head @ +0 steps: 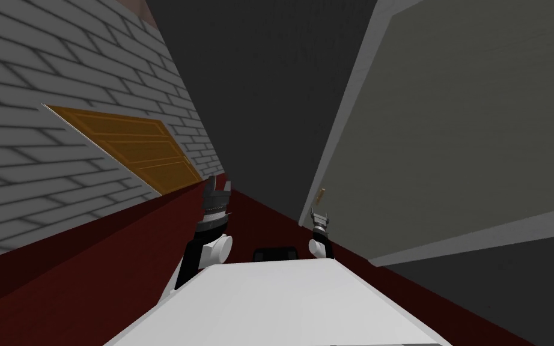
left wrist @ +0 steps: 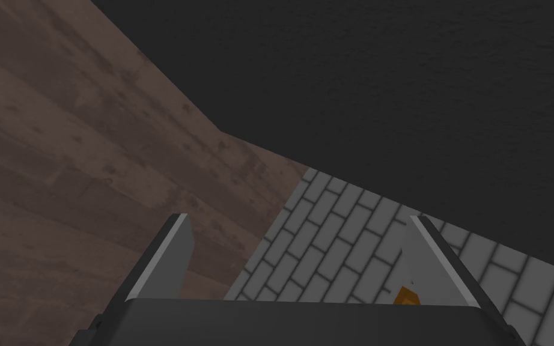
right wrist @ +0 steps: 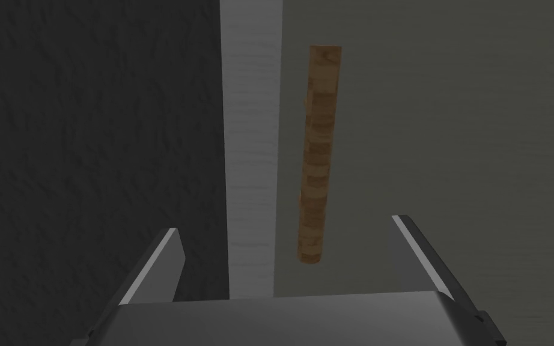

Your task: Pull the door open

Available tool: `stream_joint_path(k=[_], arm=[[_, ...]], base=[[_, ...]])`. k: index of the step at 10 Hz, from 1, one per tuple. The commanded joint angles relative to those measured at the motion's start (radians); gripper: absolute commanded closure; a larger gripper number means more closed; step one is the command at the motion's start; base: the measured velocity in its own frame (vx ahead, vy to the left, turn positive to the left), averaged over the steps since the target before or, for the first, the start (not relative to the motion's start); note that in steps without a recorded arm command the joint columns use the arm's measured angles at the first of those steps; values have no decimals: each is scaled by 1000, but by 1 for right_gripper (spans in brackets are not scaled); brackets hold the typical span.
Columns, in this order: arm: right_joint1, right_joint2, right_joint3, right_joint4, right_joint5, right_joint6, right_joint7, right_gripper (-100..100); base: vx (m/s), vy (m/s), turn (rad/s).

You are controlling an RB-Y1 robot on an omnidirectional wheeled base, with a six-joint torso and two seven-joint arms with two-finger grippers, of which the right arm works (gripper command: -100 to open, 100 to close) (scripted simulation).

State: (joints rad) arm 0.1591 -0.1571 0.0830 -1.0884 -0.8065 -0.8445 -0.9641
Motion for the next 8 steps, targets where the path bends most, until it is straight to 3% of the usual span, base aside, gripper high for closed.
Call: stream_joint_path(k=[1, 8], arm=[[-7, -2, 4, 28, -19, -10, -22, -100], [-42, -9, 17, 149, -108, -42, -109, -100]], base=[[13, -85, 112], [23, -115, 121]])
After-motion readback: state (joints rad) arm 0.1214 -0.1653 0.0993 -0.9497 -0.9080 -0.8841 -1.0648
